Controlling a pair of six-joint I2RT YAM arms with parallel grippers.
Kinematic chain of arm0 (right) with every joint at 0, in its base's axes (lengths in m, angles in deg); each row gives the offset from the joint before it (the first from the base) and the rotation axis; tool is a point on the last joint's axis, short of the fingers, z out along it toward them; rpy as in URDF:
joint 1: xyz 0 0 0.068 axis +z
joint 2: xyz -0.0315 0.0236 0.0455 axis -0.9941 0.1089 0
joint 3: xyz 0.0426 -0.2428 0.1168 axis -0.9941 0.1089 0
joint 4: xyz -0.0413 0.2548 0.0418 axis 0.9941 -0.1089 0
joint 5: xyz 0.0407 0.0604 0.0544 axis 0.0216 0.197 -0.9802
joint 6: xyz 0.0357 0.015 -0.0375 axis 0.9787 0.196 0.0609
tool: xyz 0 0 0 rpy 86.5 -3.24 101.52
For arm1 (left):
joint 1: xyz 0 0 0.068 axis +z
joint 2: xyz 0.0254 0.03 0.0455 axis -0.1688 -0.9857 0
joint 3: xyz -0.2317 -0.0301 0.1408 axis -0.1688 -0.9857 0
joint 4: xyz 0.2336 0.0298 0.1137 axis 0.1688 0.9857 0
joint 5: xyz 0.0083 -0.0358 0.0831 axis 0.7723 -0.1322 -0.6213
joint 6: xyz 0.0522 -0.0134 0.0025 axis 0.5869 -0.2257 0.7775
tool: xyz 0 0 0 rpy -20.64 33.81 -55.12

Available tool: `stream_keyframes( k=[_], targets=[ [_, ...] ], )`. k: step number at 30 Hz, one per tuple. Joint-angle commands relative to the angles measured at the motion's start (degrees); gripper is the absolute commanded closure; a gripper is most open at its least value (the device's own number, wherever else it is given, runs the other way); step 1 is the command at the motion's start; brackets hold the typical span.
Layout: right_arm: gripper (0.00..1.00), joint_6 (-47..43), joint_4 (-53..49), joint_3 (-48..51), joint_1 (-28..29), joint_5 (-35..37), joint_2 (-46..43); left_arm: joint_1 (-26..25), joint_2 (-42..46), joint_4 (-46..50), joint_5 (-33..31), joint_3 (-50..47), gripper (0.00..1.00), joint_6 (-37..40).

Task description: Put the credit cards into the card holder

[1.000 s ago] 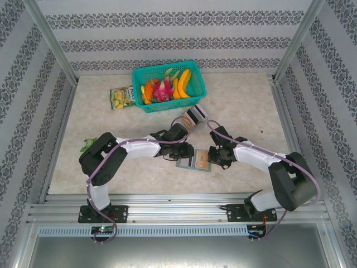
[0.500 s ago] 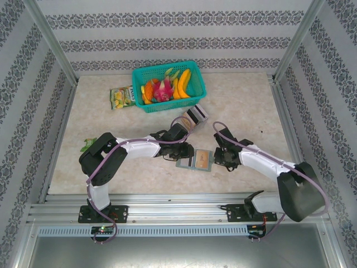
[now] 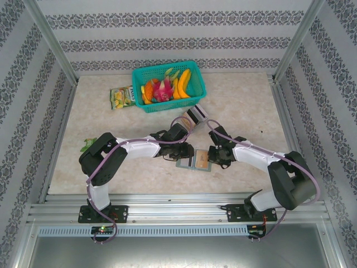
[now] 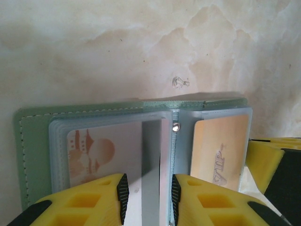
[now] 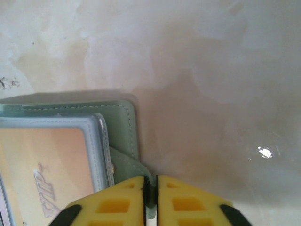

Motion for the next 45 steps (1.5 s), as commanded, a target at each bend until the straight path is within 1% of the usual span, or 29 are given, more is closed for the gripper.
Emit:
stream_keyframes(
  k=[1,3,7,10,11,13,15,16,18,19,20,21,23,24,26,28,30,32,36,40,43,45],
  targets=[
    [0.96,1.3,-5.28,1.21,0.08,6.0,-0.59,-0.38,-2.45,3.62,-3.09,-2.41,0.65,-0.25],
    [1.0,1.34,-5.14,1.69,-0.63,5.85,-1.67,-0.37,-2.49,3.63,-3.04,-2.5,0.65,-0.25],
    [1.0,3.03,-4.03,3.3,-2.4,4.94,-4.31,-0.38,-2.49,3.76,-3.23,-2.6,0.65,-0.25],
    [1.0,5.66,0.24,7.03,-5.08,1.45,-8.7,-0.29,-2.74,3.79,-3.25,-2.54,0.66,-0.26],
    [0.99,6.86,2.98,9.09,-7.07,-1.55,-10.63,-0.29,-2.82,3.8,-3.2,-2.51,0.65,-0.25],
    [0.96,9.89,7.68,12.98,-10.2,-5.55,-14.53,-0.29,-2.99,3.4,-3.21,-2.83,0.65,-0.49],
    [0.93,11.59,9.14,15.15,-11.59,-6.24,-17.78,-0.29,-3.2,3.07,-2.96,-2.88,0.65,-0.53],
    [0.91,12.17,8.99,15.74,-12.32,-6.34,-19.02,-0.29,-3.54,3.1,-2.72,-2.7,0.65,-0.44],
    [0.85,12.13,6.95,15.78,-13.54,-6.02,-20.42,-0.29,-3.85,3.09,-2.35,-2.56,0.66,-0.51],
    [0.83,11.2,4.59,15.1,-13.64,-4.26,-20.84,-0.29,-3.87,2.78,-2.27,-2.63,0.66,-0.61],
    [0.77,10.41,2.4,14.48,-13.61,-2.27,-20.94,-0.29,-4.05,2.51,-2.08,-2.78,0.66,-0.68],
    [0.71,9.74,0.67,13.87,-13.62,-0.72,-20.78,-0.29,-3.97,2.47,-2.01,-2.87,0.66,-0.69],
    [0.72,7.5,-1.88,12.28,-13.61,0.38,-20.1,-0.29,-4.04,2.42,-1.91,-2.87,0.66,-0.7],
    [0.72,6.39,-1.5,11.83,-13.53,-0.4,-19.8,-0.29,-3.92,2.42,-1.86,-2.86,0.66,-0.69],
    [0.7,2.91,2.55,11.38,-12.31,-5.01,-18.89,-0.34,-3.86,2.43,-1.95,-2.78,0.66,-0.69],
    [0.67,1.02,3.5,9.73,-10.06,-6.41,-17.06,-0.29,-3.87,2.42,-1.69,-2.56,0.66,-0.69],
    [0.66,-0.55,2.29,7.36,-6.88,-4.71,-13.95,-0.29,-3.87,2.42,-1.63,-2.4,0.66,-0.61],
    [0.66,-0.25,0.22,5.34,-5.16,-1.72,-10.75,-0.29,-3.85,2.56,-1.55,-2.43,0.66,-0.52],
    [0.67,0.09,-0.43,3.61,-3.52,1.19,-6.63,-0.29,-3.54,2.81,-1.77,-2.54,0.66,-0.52],
    [0.75,-0.94,-1.96,2.2,-2.62,2.82,-2.92,-0.29,-3.48,2.86,-1.86,-2.69,0.66,-0.56],
    [0.77,-1.16,-2.5,1.91,-2.59,3.24,-1.24,-0.29,-3.65,2.92,-1.88,-2.45,0.66,-0.56],
    [0.77,0.23,-2.87,2.15,-2.65,3.13,-1.1,-0.23,-3.87,3.26,-1.76,-2.17,0.66,-0.35]
  ],
)
